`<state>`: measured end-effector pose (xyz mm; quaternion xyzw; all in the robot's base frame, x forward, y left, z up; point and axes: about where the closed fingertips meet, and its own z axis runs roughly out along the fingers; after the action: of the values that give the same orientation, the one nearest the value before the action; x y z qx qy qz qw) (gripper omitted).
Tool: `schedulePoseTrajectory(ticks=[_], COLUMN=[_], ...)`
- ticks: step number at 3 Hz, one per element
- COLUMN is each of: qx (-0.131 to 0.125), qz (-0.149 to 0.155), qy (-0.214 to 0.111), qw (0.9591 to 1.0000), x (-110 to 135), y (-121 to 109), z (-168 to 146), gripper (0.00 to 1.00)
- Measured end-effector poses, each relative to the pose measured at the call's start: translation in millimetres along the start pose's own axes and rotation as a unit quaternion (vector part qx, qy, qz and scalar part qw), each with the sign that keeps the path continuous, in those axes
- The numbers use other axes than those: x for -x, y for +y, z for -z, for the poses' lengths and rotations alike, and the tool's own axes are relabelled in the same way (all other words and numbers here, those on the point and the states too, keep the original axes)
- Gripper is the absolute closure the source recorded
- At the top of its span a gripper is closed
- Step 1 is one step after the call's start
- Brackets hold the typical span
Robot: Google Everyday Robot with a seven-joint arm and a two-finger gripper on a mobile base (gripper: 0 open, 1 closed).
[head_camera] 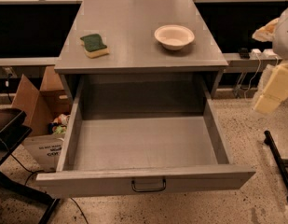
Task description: Place sponge into top drawer
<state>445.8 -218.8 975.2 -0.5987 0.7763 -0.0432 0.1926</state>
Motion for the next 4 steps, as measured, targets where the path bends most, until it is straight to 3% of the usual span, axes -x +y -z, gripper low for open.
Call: schedulePoseTrajectory(ticks=[1, 2, 3, 4], qx=[-0.026, -0.080, -0.119, -0.135], qz=[-0.015, -0.049, -0.113, -0.193], qy=[-0.042, -0.078, -0.123, -0.148], qw=[0.9987, 0.9926, 0.9788, 0.9604], x=[9.3, 33.0, 52.3, 71.7], y=[-16.5, -59.0, -104.5, -153.7], z=[-28.2, -51.3, -79.3, -113.8], gripper=[0.00, 0.00, 0.00, 0.00])
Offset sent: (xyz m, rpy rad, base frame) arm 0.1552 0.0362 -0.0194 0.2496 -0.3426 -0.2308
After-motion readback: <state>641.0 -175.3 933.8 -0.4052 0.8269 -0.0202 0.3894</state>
